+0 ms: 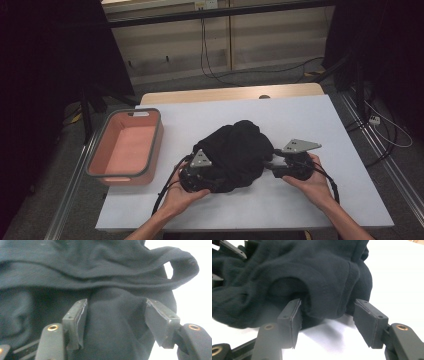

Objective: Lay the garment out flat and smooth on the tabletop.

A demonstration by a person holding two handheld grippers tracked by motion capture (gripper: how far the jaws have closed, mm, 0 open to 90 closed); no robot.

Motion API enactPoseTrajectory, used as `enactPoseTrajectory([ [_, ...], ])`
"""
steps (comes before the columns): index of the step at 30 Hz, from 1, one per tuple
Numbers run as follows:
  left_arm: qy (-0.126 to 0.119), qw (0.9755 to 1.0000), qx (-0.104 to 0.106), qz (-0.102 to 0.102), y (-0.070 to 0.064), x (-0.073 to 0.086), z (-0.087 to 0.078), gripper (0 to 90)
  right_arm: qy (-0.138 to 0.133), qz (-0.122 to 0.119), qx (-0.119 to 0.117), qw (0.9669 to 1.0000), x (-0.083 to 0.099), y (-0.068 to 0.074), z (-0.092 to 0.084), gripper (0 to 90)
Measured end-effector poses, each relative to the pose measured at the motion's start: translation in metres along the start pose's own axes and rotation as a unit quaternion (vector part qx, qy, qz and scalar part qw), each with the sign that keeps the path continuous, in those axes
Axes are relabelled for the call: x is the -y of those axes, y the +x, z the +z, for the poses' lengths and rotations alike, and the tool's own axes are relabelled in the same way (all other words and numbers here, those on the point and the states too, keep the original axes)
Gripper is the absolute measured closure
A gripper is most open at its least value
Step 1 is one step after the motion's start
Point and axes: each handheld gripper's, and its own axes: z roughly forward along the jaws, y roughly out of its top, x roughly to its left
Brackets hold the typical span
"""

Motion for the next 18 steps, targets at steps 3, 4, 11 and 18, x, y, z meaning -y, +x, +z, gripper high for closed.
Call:
enactPoseTrajectory([
  [3, 0.016, 0.9998, 0.003, 0.008, -0.003, 0.001, 0.011, 44.3, 0.012, -0.003, -0.001, 0.9999, 0.001, -0.001, 0.011, 46.3],
  [4, 0.016, 0.9999, 0.004, 0.005, -0.004, 0.001, 0.011, 44.7, 0.018, -0.005, -0.005, 0.9998, 0.001, -0.001, 0.015, 52.2],
  [11, 0.028, 0.9991, 0.028, 0.014, -0.015, 0.004, 0.002, 87.1, 0.043, -0.034, -0.027, 0.9981, 0.003, 0.010, 0.020, 81.5],
  [18, 0.036, 0.9980, 0.052, 0.001, -0.022, 0.011, -0.009, 87.5, 0.038, -0.034, -0.051, 0.9974, 0.004, 0.024, 0.006, 82.0],
])
